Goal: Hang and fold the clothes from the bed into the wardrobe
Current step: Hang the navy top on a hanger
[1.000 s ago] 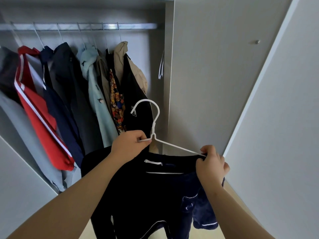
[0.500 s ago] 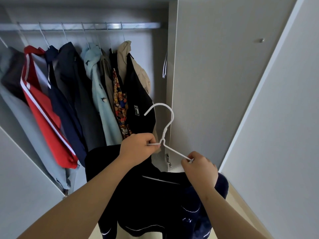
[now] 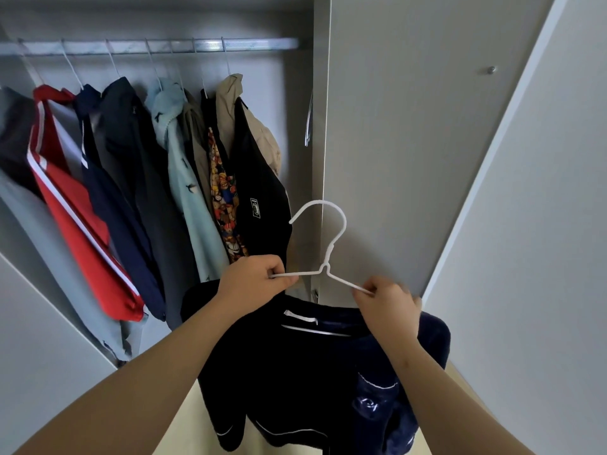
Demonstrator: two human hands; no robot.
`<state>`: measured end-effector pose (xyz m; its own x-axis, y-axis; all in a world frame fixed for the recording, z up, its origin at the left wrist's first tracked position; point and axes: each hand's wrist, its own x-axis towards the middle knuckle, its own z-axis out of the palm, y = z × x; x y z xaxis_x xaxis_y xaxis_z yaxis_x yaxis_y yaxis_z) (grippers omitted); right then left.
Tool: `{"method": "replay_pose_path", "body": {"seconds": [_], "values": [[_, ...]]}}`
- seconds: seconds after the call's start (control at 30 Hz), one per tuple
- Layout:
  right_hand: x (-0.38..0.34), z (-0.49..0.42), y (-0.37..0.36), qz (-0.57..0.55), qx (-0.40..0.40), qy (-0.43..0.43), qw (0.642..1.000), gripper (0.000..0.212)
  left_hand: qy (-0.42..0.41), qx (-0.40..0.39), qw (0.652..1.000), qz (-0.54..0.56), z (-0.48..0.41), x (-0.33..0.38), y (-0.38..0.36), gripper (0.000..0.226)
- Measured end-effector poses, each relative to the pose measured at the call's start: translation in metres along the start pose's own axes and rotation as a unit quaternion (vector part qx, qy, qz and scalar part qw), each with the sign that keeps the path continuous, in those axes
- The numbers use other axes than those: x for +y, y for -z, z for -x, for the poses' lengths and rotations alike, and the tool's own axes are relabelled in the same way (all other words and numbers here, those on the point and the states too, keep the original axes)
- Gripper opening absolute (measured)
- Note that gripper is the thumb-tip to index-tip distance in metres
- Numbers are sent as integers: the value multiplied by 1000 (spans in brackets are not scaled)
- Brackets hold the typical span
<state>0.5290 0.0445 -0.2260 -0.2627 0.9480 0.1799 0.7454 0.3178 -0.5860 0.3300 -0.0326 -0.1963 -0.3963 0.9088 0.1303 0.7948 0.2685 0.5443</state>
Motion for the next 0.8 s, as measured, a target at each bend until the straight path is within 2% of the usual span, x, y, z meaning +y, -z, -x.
{"method": "replay_pose_path", "body": {"seconds": [0.07, 0.13, 0.23, 0.33, 0.4, 0.5, 0.67, 0.8], "values": [[-12, -3, 0, 2, -58, 36, 998, 35, 7, -12, 1000, 12, 0, 5, -8, 32], [-19, -7, 0, -14, -97, 34, 995, 42, 11, -13, 1000, 14, 1, 9, -14, 32], [-19, -12, 5, -40, -141, -10, 989, 45, -6, -22, 999, 31, -1, 6, -15, 28], [-18, -18, 13, -88, -179, -58, 978, 44, -60, -55, 996, 20, -6, 3, -11, 14], [-20, -22, 18, -136, -196, -82, 968, 43, -84, -44, 995, 1, -12, -1, -9, 8], [-21, -26, 27, -221, -211, -124, 944, 37, -59, -13, 998, 35, -17, -5, -8, 13], [-29, -33, 38, -305, -264, -200, 893, 27, -15, -19, 998, 62, -25, -5, -8, 2], [-28, -38, 35, -308, -247, -215, 893, 26, 4, -9, 998, 62, -34, -4, -5, 4]]}}
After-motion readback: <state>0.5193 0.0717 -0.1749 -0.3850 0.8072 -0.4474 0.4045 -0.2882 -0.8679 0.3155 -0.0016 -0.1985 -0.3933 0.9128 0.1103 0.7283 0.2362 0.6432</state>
